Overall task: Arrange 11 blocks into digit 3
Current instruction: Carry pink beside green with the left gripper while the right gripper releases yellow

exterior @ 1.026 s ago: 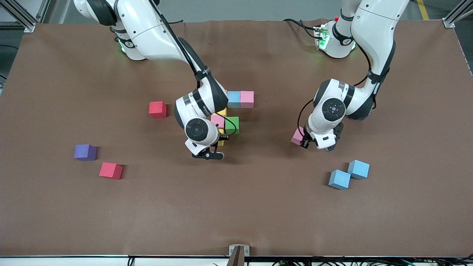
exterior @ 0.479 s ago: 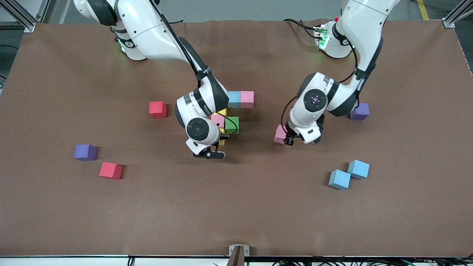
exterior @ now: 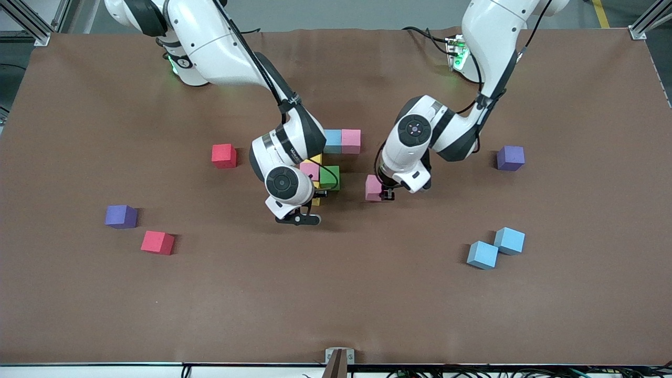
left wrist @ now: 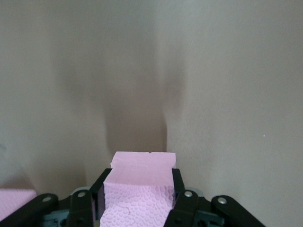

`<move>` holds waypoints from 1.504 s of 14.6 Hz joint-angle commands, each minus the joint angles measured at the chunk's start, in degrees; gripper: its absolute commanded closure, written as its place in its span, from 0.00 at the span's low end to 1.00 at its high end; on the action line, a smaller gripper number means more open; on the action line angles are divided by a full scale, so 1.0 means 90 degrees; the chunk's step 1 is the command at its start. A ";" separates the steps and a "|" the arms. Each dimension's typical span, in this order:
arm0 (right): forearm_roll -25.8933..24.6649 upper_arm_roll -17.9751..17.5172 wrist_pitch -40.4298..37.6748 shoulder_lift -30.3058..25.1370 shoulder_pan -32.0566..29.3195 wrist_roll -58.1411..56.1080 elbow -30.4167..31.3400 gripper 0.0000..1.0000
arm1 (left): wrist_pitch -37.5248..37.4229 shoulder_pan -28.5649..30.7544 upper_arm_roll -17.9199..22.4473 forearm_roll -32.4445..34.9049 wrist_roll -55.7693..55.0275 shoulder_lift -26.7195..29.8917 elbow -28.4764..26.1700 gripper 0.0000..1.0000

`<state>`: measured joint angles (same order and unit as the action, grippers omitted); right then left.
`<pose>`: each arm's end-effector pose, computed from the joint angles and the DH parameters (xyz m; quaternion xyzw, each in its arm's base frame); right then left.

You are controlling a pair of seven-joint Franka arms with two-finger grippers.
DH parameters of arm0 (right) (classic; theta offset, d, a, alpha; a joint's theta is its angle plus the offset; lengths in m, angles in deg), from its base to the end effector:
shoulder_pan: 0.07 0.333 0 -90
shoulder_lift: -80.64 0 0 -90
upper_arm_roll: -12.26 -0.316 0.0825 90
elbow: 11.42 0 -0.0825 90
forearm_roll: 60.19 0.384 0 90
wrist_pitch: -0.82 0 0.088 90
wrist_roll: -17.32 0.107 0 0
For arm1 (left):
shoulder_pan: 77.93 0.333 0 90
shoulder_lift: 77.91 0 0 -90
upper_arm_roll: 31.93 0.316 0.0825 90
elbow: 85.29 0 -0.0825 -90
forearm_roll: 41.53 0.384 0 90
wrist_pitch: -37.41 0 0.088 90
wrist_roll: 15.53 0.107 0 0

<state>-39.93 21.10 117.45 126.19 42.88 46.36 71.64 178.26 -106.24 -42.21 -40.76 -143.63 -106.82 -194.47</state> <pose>0.5593 0.4239 0.2029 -0.9905 0.0333 0.1306 0.0280 0.5013 -0.3924 0.2411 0.7043 0.7083 -0.0350 0.0324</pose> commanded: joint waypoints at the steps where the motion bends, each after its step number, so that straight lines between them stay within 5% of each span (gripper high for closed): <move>1: 0.0141 0.0034 -0.0078 0.0047 0.0053 0.0074 -0.0079 0.00 | -0.0015 -0.0272 0.0077 0.0012 -0.0493 -0.0323 0.0412 0.68; 9: 0.0092 0.0189 -0.0350 -0.0226 -0.0191 0.0064 -0.0157 0.00 | -0.0025 -0.0497 0.0077 0.0207 -0.1284 -0.0412 0.0462 0.71; 16: 0.0083 0.1673 -0.0693 -0.0461 -0.0591 0.0074 -0.0499 0.00 | -0.0044 -0.0722 0.0077 0.0256 -0.1373 -0.0529 0.0462 0.71; 22: 0.0063 0.1811 -0.0655 -0.0549 -0.1762 -0.0704 -0.0159 0.00 | -0.0093 -0.0859 0.0077 0.0549 -0.1373 -0.0685 0.0481 0.71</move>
<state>-39.95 37.92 111.34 122.71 29.50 43.77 67.47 178.20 -112.92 -42.04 -37.19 -154.92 -112.17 -191.24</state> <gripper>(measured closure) 0.000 0.467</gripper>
